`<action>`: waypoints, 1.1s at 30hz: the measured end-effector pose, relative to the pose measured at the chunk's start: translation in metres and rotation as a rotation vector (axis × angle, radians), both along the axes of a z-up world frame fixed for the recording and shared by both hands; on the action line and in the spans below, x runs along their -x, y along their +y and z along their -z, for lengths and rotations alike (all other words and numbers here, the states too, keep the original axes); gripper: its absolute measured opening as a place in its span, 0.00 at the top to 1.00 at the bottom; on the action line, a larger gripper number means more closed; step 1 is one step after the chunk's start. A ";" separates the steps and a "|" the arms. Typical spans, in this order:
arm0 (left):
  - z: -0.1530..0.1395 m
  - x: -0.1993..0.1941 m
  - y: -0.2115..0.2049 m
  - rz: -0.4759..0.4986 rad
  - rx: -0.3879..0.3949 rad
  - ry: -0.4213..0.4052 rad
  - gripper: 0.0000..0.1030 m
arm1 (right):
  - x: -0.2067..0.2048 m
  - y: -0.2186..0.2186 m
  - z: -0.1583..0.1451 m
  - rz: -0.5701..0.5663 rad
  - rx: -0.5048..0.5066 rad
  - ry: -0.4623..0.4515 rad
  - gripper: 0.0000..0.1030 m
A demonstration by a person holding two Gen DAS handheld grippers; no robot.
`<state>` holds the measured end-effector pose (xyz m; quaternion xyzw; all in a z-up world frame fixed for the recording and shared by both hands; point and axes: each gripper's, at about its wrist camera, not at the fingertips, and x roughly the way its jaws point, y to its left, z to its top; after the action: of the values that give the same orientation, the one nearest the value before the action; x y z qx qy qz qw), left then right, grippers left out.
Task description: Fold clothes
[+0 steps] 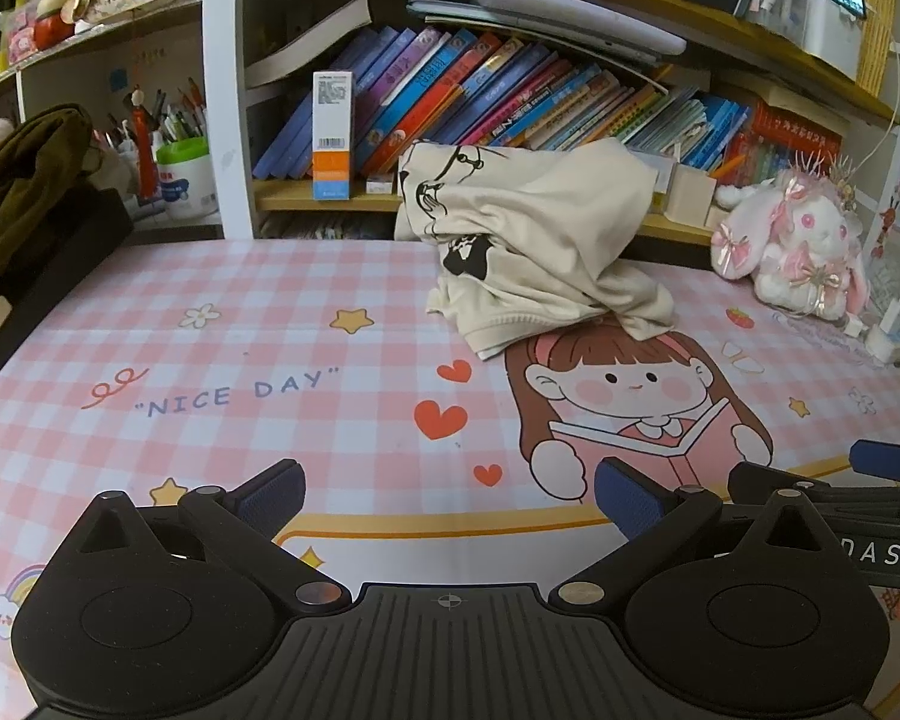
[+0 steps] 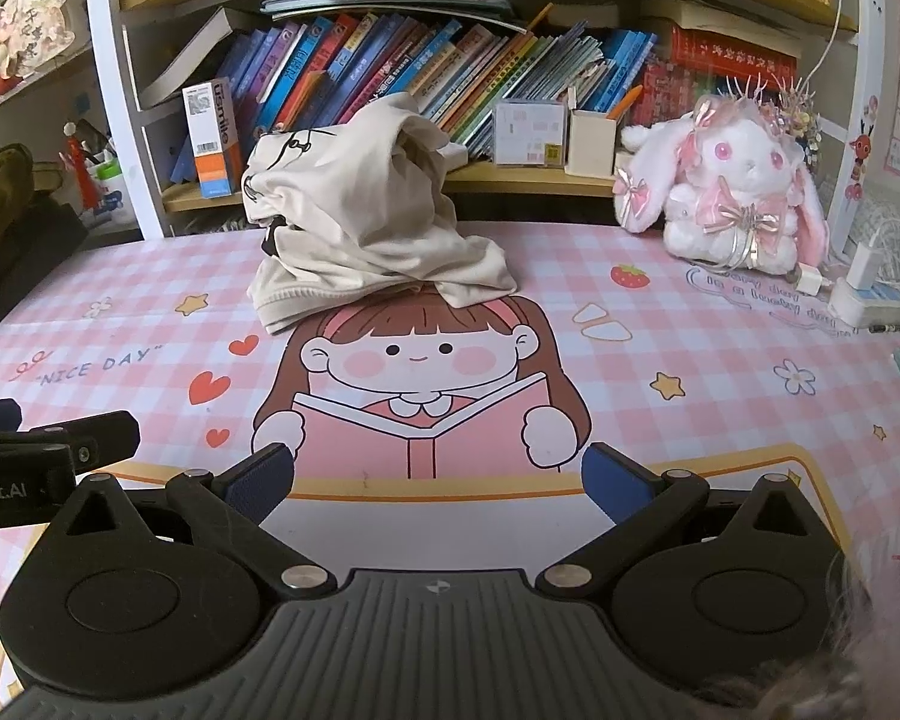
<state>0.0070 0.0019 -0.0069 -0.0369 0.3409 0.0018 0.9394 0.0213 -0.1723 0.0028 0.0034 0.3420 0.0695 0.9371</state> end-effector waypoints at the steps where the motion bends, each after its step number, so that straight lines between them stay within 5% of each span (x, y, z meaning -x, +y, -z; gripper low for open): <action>1: 0.000 0.000 0.000 0.000 0.000 0.001 0.00 | 0.000 0.000 0.000 0.000 0.000 0.000 0.00; 33: 0.002 -0.002 0.000 -0.006 -0.002 0.013 0.00 | -0.002 0.000 0.003 0.004 -0.007 0.015 0.00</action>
<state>0.0085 0.0019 -0.0084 -0.0370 0.3470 0.0053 0.9371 0.0232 -0.1728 -0.0002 0.0077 0.3490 0.0687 0.9346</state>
